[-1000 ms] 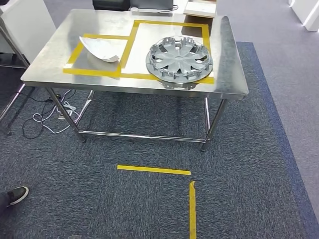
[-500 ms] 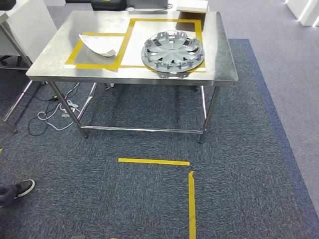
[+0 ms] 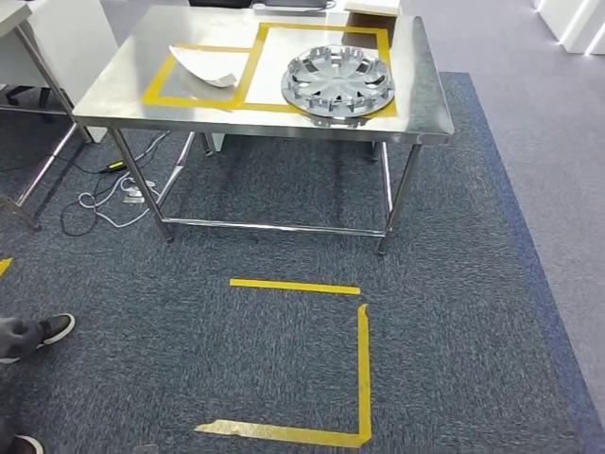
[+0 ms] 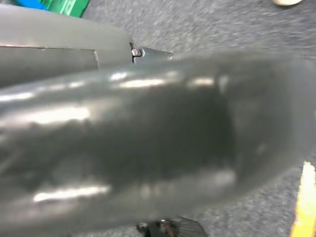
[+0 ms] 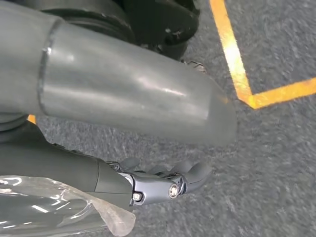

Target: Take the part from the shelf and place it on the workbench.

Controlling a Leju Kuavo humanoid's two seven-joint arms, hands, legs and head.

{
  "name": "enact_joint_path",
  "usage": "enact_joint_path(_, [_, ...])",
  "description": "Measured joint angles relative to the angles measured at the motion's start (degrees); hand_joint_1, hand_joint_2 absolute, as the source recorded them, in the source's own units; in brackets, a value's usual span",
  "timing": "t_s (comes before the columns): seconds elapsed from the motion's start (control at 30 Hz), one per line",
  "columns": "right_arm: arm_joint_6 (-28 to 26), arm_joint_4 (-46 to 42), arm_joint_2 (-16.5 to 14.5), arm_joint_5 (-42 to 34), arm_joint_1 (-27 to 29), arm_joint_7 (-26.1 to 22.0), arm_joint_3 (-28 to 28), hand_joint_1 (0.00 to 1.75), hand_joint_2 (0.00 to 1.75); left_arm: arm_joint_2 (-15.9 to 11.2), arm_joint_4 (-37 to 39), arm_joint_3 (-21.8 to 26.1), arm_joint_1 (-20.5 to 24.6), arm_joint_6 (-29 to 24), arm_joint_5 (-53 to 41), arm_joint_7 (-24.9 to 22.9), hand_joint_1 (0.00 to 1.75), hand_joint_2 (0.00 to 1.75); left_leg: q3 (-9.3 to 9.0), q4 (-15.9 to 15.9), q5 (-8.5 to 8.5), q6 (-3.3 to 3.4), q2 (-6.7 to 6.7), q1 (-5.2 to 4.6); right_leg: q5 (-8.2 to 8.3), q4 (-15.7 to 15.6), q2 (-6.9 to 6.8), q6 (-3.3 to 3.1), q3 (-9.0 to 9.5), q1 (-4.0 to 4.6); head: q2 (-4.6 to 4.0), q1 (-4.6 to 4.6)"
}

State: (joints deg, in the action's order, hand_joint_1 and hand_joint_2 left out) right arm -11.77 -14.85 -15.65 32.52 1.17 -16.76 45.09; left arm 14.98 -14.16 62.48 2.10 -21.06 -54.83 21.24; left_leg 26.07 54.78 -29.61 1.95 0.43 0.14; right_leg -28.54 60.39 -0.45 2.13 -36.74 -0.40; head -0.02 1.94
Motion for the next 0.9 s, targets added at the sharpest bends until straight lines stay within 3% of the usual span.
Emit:
enact_joint_path(0.07, [0.6,0.0,0.1,-0.4,-0.1,-0.6,0.2,0.0,0.0,0.0,0.0,0.0,0.0,0.2,-0.2,0.1,0.0,0.0,2.02,0.1,1.58,0.43,0.18,-0.16,-6.06,6.8,0.2,0.32,-1.48,-0.05,0.01,-0.26])
enact_joint_path(0.1, [0.8,0.0,0.1,-0.5,-0.1,-0.7,0.3,0.0,0.0,0.0,0.0,0.0,0.0,0.3,-0.3,0.2,0.0,0.0,3.16,0.3,2.39,0.48,0.25,-0.26,-7.38,10.3,0.23,0.39,-1.79,-0.05,0.01,-0.3])
enact_joint_path(0.13, [0.9,0.0,0.1,-0.5,-0.2,-0.8,0.3,0.0,0.0,0.0,0.0,0.0,0.0,0.3,-0.3,0.2,0.0,0.0,4.35,0.5,3.18,0.47,0.32,-0.33,-6.93,12.6,0.24,0.43,-1.4,-0.05,0.01,-0.31])
enact_joint_path(0.17, [1.0,0.0,0.2,-0.6,-0.2,-0.8,0.4,0.0,0.0,0.0,0.0,0.0,0.0,0.4,-0.3,0.2,0.0,0.0,5.61,0.8,3.93,0.41,0.38,-0.38,-5.24,13.1,0.24,0.39,-0.23,-0.05,0.0,-0.32])
enact_joint_path(0.2, [1.0,0.0,0.2,-0.6,-0.2,-0.8,0.5,0.0,0.0,0.0,0.0,0.0,0.0,0.4,-0.3,0.2,0.0,0.0,6.83,1.2,4.59,0.32,0.41,-0.4,-3.17,11.7,0.24,0.3,1.83,-0.05,0.0,-0.32])
enact_joint_path(0.23, [1.1,0.0,0.2,-0.6,-0.2,-0.9,0.6,0.0,0.0,0.1,0.0,0.0,0.1,0.4,-0.3,0.2,0.0,0.0,7.87,1.6,5.21,0.17,0.4,-0.41,-1.97,8.2,0.25,0.15,4.99,-0.04,0.01,-0.31])
enact_joint_path(0.3, [1.3,0.0,0.3,-0.8,-0.5,-1.0,0.7,0.0,0.0,0.2,0.0,0.0,0.1,0.3,-0.4,0.1,0.0,0.0,9.32,2.4,6.29,-0.3,0.36,-0.55,-3.09,-1.4,0.28,-0.3,11.81,0.08,0.01,-0.34])
enact_joint_path(0.33, [1.5,0.0,0.3,-1.0,-0.6,-1.2,0.9,0.0,0.0,0.3,0.0,0.0,0.2,0.1,-0.5,0.1,0.0,0.0,9.68,2.5,6.85,-0.62,0.38,-0.53,-4.31,-5.0,0.32,-0.64,13.9,0.2,0.01,-0.32])
enact_joint_path(0.37, [1.6,0.0,0.3,-1.2,-0.7,-1.2,1.0,0.0,0.0,0.3,0.0,0.1,0.2,0.0,-0.7,-0.1,0.0,0.0,9.87,2.5,7.36,-0.97,0.43,-0.49,-5.02,-6.9,0.35,-1.02,14.71,0.36,0.01,-0.32])
enact_joint_path(0.43, [1.7,0.1,0.3,-1.5,-0.6,-1.1,1.5,0.0,0.0,0.4,0.0,0.1,0.2,-0.3,-1.0,-0.5,0.0,0.0,10.13,2.5,7.55,-1.76,0.42,-0.24,-4.5,-7.2,0.38,-1.98,14.01,0.35,0.0,-0.24])
enact_joint_path(0.47, [1.7,0.2,0.3,-1.6,-0.6,-1.0,1.7,0.0,0.0,0.4,0.0,0.1,0.1,-0.4,-1.2,-0.7,0.0,0.0,10.36,3.3,6.27,-2.13,0.32,-0.15,-3.95,-7.2,0.4,-2.44,13.62,0.29,0.0,-0.17])
enact_joint_path(0.5, [1.7,0.2,0.3,-1.6,-0.5,-0.8,1.9,0.0,0.0,0.4,0.0,0.1,0.0,-0.5,-1.3,-0.7,0.0,0.0,10.81,5.1,3.89,-2.49,0.21,-0.06,-3.3,-7.2,0.46,-2.81,13.1,0.19,0.0,-0.05])
enact_joint_path(0.57, [1.7,0.2,0.3,-1.5,-0.5,-0.4,2.3,0.0,0.0,0.4,0.0,0.1,-0.1,-0.6,-1.5,-0.8,0.0,0.0,12.11,11.8,-1.98,-3.01,0.1,0.09,-2.17,-7.1,0.77,-3.11,11.85,0.21,0.0,0.11])
enact_joint_path(0.6, [1.7,0.2,0.3,-1.5,-0.5,-0.2,2.5,0.0,0.0,0.4,0.0,0.1,-0.1,-0.6,-1.6,-0.8,0.0,0.0,12.62,15.4,-3.68,-3.16,0.08,0.14,-1.64,-7.0,1.0,-3.06,11.11,0.23,0.0,0.13])
enact_joint_path(0.63, [1.7,0.3,0.3,-1.4,-0.5,-0.1,2.6,0.0,0.0,0.4,0.0,0.1,-0.1,-0.6,-1.6,-0.8,0.0,0.0,12.6,17.8,-3.95,-3.24,0.06,0.18,-1.19,-6.7,1.26,-2.97,10.39,0.23,0.0,0.11])
enact_joint_path(0.67, [1.7,0.3,0.3,-1.3,-0.5,-0.1,2.7,0.0,0.0,0.4,0.0,0.1,-0.1,-0.6,-1.7,-0.8,0.0,0.0,11.83,18.3,-3.11,-3.24,-0.02,0.22,-0.81,-6.4,1.63,-2.84,9.77,0.21,0.0,0.12])
enact_joint_path(0.73, [1.7,0.3,0.3,-1.2,-0.6,-0.1,2.9,0.0,0.0,0.4,0.0,0.1,-0.1,-0.6,-1.7,-0.8,0.0,0.0,7.28,12.5,-0.28,-3.05,-1.15,0.4,-0.25,-5.6,2.61,-2.5,8.6,0.14,0.0,0.12])
enact_joint_path(0.8, [1.7,0.4,0.3,-1.0,-0.7,-0.1,3.1,0.0,0.0,0.4,0.0,0.1,-0.2,-0.7,-1.7,-0.6,0.0,0.0,2.57,5.0,0.44,-2.65,-3.75,0.63,0.22,-4.6,3.76,-1.97,7.29,0.15,0.0,0.11])
enact_joint_path(0.83, [1.7,0.4,0.3,-0.9,-0.8,-0.1,3.1,0.0,0.0,0.4,0.0,0.1,-0.2,-0.8,-1.7,-0.5,0.0,0.0,1.52,3.0,0.12,-2.46,-4.6,0.68,0.49,-4.3,4.34,-1.65,6.73,0.15,0.0,0.13])
enact_joint_path(0.9, [1.8,0.4,0.3,-0.6,-0.9,-0.2,3.2,0.0,0.0,0.5,0.0,0.1,-0.3,-1.1,-1.7,-0.1,0.0,0.0,1.49,2.0,-0.25,-1.95,-4.19,0.69,1.16,-4.0,5.58,-0.9,5.79,0.14,0.0,0.13])
